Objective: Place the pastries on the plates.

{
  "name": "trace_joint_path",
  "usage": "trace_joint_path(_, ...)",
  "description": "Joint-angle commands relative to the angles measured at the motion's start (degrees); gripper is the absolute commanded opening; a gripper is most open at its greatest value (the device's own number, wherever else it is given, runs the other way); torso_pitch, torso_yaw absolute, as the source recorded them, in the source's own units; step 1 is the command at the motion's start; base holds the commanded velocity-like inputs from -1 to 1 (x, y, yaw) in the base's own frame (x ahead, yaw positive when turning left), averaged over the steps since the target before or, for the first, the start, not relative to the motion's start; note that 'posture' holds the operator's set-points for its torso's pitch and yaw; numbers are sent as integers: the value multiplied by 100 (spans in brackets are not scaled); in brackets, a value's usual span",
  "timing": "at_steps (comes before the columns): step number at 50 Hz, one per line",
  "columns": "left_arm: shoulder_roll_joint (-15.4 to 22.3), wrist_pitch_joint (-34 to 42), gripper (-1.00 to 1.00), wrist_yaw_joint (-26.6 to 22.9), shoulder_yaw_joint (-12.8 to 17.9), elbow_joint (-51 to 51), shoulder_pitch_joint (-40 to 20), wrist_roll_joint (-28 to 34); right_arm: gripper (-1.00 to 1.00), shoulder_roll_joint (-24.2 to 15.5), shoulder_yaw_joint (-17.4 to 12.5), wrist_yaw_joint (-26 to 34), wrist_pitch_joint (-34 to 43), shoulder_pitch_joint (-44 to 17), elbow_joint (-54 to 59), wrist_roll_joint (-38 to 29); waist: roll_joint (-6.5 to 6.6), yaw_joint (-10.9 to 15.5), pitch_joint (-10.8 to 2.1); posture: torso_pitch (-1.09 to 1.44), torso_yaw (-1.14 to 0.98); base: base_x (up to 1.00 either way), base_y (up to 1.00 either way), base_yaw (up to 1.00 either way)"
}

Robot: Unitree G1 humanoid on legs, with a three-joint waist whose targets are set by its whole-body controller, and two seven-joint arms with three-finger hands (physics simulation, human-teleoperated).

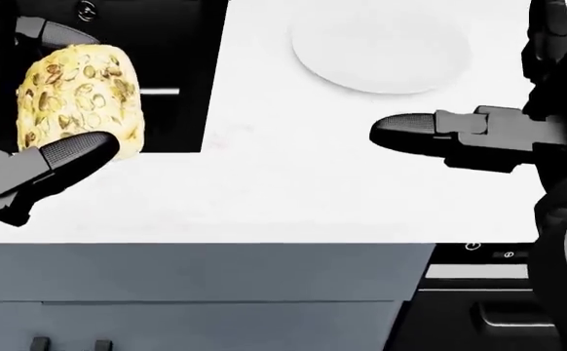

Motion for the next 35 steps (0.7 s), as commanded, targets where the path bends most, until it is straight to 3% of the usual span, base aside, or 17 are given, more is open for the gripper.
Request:
trace_joint_path(1,107,-154,-100,42,153,-143,-203,17,100,-24,53,16,-104,-195,-224,32,-24,26,-233,5,0,0,0,0)
trace_joint_path(3,107,-194,-100,44,130,-121,-185,28,100,-31,49,16,-110,-171,-232,24,74,5,-230,5,0,0,0,0)
trace_joint_path(7,112,-252,-100,43,119,-72,-170,50,100,-44,31,35,-132,-135,-237,19,79,-40,-289,5,0,0,0,0)
trace_joint_path(8,99,-255,-100,47,117,-67,-180,49,100,-51,36,39,-123,-131,-241,14,101,-40,-449,5,0,9,0,0)
trace_joint_path(11,115,-227,-100,42,129,-52,-230,46,100,-77,4,44,-97,-197,-236,33,119,-54,-204,5,0,30,-6,0)
trace_joint_path(14,125,-218,-100,44,115,-47,-258,50,100,-79,13,45,-119,-189,-234,29,183,-21,-108,5,0,60,-26,0)
trace_joint_path(15,136,-180,-100,45,132,-49,-300,37,100,-73,3,39,-110,-202,-240,38,201,10,-160,5,0,60,-27,0)
trace_joint_path(17,151,-148,-100,42,142,-77,-312,19,100,-77,-2,29,-142,-241,-198,43,144,80,-240,5,0,61,-27,0)
trace_joint_path(19,159,-122,-100,51,153,-90,-323,7,100,-1,-65,-56,-183,-276,-143,93,68,143,-213,5,0,54,-21,0)
trace_joint_path(20,158,-106,-100,57,162,-99,-330,-6,100,-2,-87,-85,-250,-275,-102,131,-62,158,-198,5,0,0,0,0)
trace_joint_path(21,169,-116,-100,61,152,-95,-323,0,100,-77,-1,-109,-240,-268,-66,72,-255,144,-390,5,0,0,0,0)
trace_joint_path(22,167,-112,-100,65,157,-99,-321,-6,100,-54,-9,-110,-295,-278,-51,100,-400,113,-454,5,0,0,0,0)
trace_joint_path(23,170,-121,-100,64,157,-102,-308,-7,100,-79,10,-101,-326,-270,-43,93,-328,118,-224,5,0,0,0,0)
trace_joint_path(24,181,-117,-100,56,167,-119,-287,-7,100,-92,34,-99,-339,-255,-13,70,-345,101,-175,5,0,0,0,0)
trace_joint_path(30,178,-138,-100,72,182,-115,-259,-23,100,-37,-7,-165,-383,-295,6,211,212,-41,-207,5,0,0,0,0)
trace_joint_path(32,190,-132,-100,68,213,-120,-257,-39,100,-34,-51,-190,-342,-270,-63,287,105,-54,-247,5,0,0,0,0)
trace_joint_path(35,188,-147,-100,78,203,-118,-237,-51,100,-76,-46,-210,-334,-208,-97,300,82,1,-304,5,0,0,0,0)
